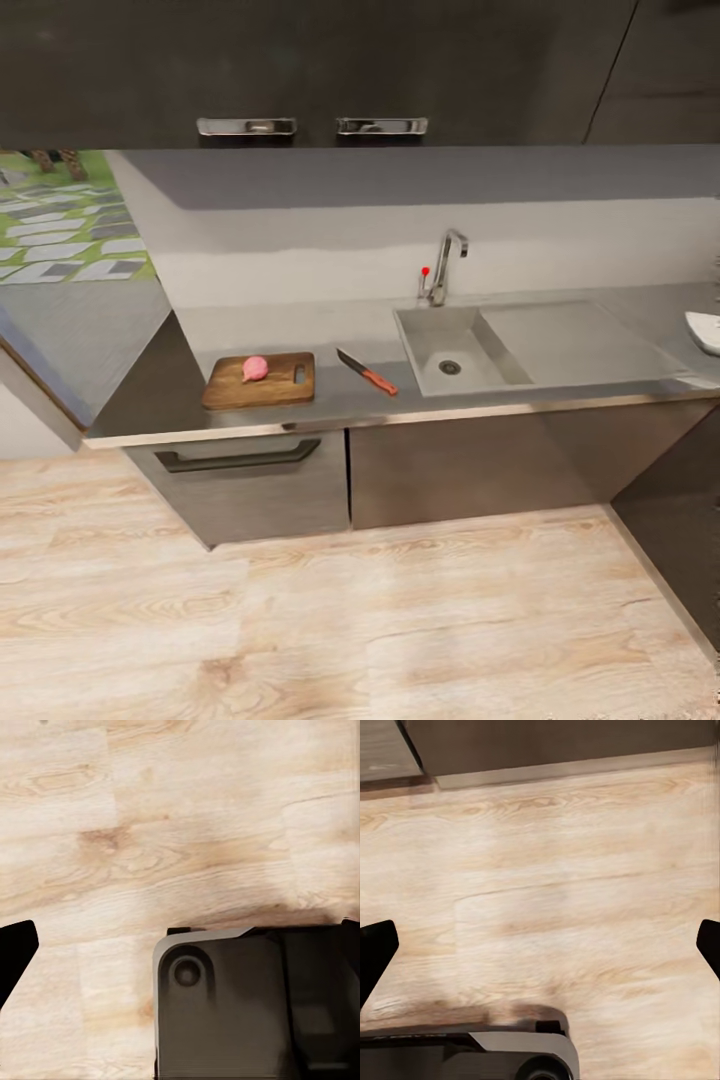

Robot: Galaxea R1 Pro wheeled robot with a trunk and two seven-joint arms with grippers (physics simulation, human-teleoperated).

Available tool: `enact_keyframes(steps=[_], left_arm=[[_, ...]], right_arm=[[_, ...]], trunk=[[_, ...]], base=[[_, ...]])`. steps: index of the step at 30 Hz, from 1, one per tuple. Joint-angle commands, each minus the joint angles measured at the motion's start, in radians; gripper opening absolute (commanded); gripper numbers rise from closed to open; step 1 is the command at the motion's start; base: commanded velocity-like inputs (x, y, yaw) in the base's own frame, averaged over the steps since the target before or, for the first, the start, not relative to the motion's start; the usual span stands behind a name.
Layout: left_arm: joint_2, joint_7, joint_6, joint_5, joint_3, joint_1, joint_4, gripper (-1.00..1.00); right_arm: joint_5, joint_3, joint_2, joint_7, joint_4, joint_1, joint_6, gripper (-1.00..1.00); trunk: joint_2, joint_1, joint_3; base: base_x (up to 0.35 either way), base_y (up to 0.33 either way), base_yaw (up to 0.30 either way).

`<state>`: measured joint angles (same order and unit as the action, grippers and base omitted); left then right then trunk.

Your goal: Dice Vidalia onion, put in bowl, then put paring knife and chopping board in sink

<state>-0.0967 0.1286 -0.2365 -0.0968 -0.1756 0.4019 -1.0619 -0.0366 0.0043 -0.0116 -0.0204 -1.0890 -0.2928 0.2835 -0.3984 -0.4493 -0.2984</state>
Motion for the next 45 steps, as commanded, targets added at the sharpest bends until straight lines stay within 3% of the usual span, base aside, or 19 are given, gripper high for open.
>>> enact_keyframes(steps=[1, 8, 22, 45], left_arm=[[-0.001, 0.006, -0.003, -0.01, -0.005, 0.0, 0.004, 1.0], [0.018, 0.006, -0.003, -0.011, -0.004, 0.0, 0.051, 1.0], [0.02, 0.006, -0.003, -0.011, -0.004, 0.0, 0.057, 1.0], [0.02, 0.006, -0.003, -0.01, -0.004, 0.0, 0.056, 1.0]], right_arm=[[-0.004, 0.001, 0.0, -0.002, -0.001, 0.0, 0.007, 1.0], [-0.003, 0.0, -0.002, -0.003, 0.0, 0.0, 0.027, 1.0], [-0.003, 0.0, -0.002, -0.003, 0.0, 0.0, 0.029, 1.0], [-0.003, 0.0, -0.002, -0.003, 0.0, 0.0, 0.031, 1.0]], trunk=[[-0.002, -0.001, 0.0], [-0.002, -0.001, 0.01], [-0.002, -0.001, 0.027], [-0.002, -0.001, 0.056]], base=[[0.0, 0.0, -0.159], [0.0, 0.0, -0.175], [0.012, -0.015, -0.193], [0.152, -0.169, -0.197]])
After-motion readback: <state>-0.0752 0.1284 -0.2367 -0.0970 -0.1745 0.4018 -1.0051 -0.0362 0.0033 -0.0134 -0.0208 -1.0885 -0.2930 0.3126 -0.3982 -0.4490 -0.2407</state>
